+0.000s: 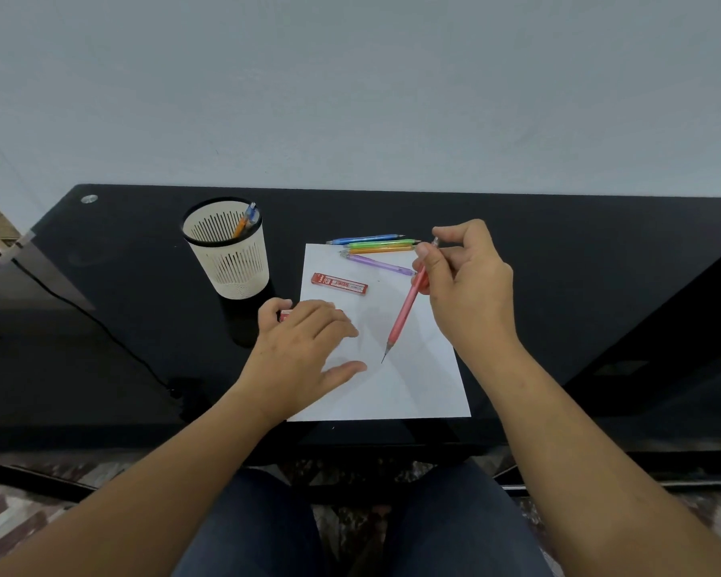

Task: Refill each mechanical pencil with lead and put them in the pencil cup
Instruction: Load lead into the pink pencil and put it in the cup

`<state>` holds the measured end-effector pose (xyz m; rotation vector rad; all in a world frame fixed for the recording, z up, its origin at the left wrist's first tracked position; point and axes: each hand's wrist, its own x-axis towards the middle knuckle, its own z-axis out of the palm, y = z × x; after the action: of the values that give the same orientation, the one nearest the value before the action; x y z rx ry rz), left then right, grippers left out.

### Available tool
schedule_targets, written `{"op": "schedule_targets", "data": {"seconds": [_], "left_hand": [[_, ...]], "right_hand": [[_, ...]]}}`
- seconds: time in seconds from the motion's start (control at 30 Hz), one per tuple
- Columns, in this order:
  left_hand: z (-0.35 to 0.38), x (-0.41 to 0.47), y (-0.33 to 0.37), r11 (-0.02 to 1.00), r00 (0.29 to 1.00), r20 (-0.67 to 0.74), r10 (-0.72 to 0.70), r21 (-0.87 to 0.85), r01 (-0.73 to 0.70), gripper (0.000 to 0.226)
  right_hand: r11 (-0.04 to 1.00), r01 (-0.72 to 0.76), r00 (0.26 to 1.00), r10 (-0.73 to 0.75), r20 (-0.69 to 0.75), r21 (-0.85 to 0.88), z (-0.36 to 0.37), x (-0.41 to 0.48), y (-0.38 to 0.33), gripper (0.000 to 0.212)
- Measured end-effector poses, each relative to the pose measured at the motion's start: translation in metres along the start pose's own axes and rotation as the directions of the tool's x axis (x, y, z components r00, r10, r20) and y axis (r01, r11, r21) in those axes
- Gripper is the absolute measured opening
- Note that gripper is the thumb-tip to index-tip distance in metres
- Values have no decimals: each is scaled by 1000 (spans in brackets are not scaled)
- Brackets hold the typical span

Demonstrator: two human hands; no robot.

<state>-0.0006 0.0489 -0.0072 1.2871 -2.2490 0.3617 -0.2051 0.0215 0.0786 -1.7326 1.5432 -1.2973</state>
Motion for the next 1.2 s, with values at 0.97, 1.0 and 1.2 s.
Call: {"op": "schedule_targets", "data": {"seconds": [0.97,1.0,1.2], "left_hand": [[-19,-9,-16,981,965,178,-193,61,185,38],[-23,-10,-21,979,964,174,-200,78,189,37],[-49,-16,-61,951,959,97,-268,185,247,29]], "right_hand": [[996,80,993,-76,92,-38,10,1,-10,28],[996,87,992,-84,94,-29,13,3,-12,28],[986,163,983,-166,74,46,38,19,-34,18]]}}
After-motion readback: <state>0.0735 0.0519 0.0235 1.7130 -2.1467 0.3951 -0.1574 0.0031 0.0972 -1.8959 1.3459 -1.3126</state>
